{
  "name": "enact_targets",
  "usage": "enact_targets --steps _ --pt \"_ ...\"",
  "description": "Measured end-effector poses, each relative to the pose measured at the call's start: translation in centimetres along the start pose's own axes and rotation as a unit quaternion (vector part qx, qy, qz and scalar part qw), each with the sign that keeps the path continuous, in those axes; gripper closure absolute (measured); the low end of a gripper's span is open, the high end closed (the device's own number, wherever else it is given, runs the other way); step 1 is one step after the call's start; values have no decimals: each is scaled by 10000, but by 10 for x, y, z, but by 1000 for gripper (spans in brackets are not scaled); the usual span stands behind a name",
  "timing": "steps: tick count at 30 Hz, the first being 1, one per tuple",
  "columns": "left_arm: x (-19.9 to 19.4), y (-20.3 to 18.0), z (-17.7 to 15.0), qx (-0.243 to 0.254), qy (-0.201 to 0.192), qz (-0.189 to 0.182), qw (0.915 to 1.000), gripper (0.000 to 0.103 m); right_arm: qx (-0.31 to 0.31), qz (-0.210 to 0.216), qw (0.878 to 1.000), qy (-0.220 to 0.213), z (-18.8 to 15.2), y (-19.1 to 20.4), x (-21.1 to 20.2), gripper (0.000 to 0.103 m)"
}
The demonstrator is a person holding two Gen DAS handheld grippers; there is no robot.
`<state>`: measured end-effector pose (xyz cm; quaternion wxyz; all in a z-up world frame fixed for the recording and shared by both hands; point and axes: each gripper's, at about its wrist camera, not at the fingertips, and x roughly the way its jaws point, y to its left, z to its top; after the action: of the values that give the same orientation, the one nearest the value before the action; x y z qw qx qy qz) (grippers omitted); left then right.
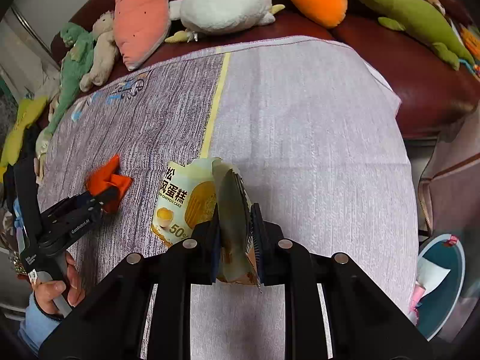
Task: Collect trash
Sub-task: 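Grasp the yellow cake packet with the right tool while the left tool grasps the orange packet, then carry the orange packet and yellow cake packet over the teal bin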
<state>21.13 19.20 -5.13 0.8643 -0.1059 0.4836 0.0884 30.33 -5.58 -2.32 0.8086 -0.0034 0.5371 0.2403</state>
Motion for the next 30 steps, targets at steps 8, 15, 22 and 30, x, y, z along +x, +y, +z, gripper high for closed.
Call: enact_targets --steps 8,15,22,30 --pt "-32 -58 -19 420 -82 -321 9986 69 189 137 9996 -135 -18 -25 -23 85" --pt "-58 -124 -40 865 -155 -625 9942 69 461 74 9984 -334 -46 -61 -61 85" --pt "-78 -198 -66 1332 -122 -898 9869 68 867 -40 9935 -736 -83 -117 -115 85" --pt "-83 -281 -91 1921 -28 -1069 9755 68 1334 -97 9838 -1194 -127 -177 -164 85"
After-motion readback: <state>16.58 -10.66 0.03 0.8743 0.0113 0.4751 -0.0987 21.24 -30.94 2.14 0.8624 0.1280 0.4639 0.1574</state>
